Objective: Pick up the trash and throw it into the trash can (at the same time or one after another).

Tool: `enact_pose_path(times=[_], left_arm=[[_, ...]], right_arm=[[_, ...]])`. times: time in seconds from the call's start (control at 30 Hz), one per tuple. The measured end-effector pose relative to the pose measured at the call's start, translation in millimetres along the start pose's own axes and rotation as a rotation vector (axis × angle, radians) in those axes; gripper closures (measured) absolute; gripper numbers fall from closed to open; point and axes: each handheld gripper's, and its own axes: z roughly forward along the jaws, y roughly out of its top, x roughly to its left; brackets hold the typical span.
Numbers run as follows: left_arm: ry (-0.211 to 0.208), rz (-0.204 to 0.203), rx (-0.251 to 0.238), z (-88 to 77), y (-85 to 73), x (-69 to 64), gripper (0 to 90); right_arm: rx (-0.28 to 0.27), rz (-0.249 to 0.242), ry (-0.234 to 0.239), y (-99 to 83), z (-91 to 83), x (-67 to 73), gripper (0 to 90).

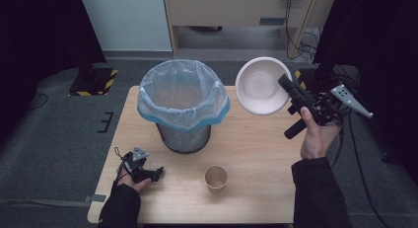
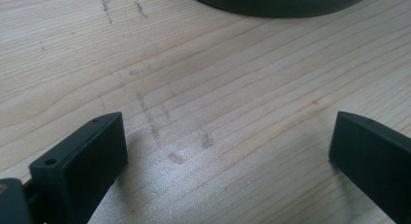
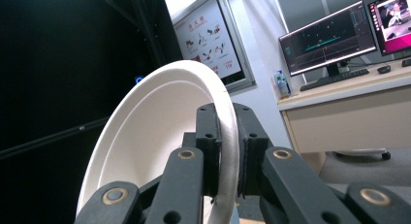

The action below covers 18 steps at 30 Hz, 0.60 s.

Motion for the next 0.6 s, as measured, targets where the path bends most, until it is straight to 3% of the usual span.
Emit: enact_pose_path(times=[0.6], left_arm=[[0.0, 0.0, 0.0, 0.0, 0.0, 0.0, 0.0]], right_arm=[[-0.003, -0.021, 0.019, 9.2, 41.7, 18.3, 83.0]])
